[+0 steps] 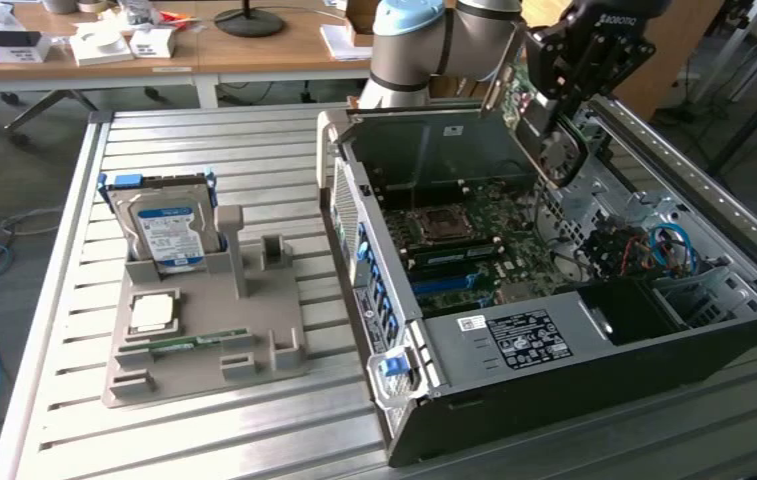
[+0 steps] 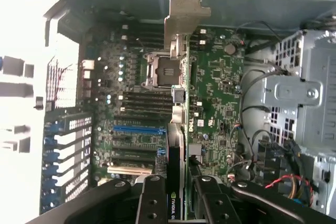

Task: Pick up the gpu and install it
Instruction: 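Insert the gpu into the slot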

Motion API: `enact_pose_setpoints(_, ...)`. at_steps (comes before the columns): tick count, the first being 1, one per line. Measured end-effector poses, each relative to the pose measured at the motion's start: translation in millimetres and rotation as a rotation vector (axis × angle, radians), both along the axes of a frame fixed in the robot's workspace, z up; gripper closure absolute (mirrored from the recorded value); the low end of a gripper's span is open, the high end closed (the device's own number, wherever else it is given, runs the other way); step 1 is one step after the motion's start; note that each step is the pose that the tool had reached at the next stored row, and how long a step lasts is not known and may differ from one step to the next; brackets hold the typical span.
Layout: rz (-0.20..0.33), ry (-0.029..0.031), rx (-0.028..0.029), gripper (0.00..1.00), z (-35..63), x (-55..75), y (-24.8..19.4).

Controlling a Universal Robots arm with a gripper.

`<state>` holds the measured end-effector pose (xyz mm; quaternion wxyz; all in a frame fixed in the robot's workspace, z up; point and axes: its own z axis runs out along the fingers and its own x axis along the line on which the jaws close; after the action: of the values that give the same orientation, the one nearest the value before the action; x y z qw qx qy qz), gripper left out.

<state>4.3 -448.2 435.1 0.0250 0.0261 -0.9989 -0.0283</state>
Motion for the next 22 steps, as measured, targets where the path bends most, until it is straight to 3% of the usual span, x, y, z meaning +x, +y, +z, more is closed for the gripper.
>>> enact_pose_setpoints(22, 0.400, -0.0001, 0.0001, 0.74, -6.2, 0.0, 0.0)
